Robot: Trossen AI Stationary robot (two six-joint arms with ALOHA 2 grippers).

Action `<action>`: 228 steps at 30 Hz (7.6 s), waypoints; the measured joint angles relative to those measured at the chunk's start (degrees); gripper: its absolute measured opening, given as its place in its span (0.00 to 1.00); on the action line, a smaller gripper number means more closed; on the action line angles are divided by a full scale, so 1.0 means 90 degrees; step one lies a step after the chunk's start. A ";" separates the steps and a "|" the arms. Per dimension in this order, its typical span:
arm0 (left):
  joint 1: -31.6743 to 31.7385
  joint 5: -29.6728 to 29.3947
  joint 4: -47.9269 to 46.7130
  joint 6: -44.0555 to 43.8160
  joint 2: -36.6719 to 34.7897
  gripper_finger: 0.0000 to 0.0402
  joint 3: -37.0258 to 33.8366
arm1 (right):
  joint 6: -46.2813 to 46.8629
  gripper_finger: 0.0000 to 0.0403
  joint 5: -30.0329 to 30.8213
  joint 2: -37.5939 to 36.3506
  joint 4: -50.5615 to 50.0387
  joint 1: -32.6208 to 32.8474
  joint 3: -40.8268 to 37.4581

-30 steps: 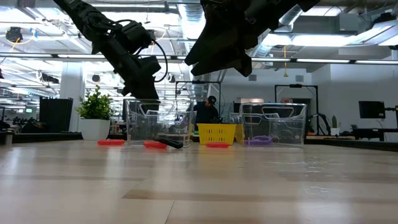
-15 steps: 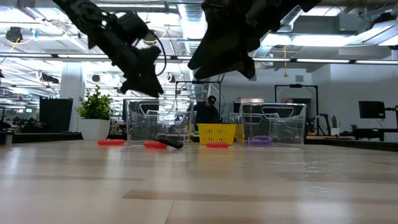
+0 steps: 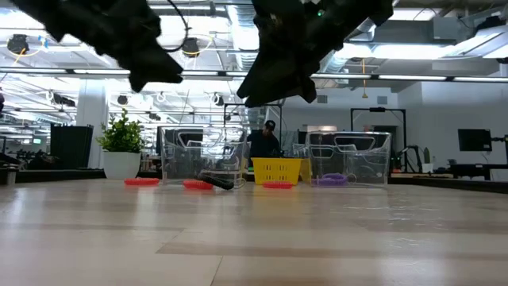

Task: Sort spring keychains
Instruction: Put the black spring keychain into the left transparent bin

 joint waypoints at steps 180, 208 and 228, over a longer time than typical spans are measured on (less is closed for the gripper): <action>-0.3520 -0.2125 0.5010 0.2315 -0.0234 0.30 -0.2038 | -0.0211 0.08 -0.4084 0.0726 0.3224 -0.0334 0.1129; -0.3330 -0.1814 0.5020 0.2069 -0.0222 0.30 -0.2036 | -0.0212 0.06 -0.3494 0.0726 0.4186 -0.0718 0.1129; -0.2968 -0.1754 0.5822 0.1912 0.0334 0.30 -0.2029 | -0.0518 0.06 -0.3205 0.0726 0.4235 -0.0900 0.1129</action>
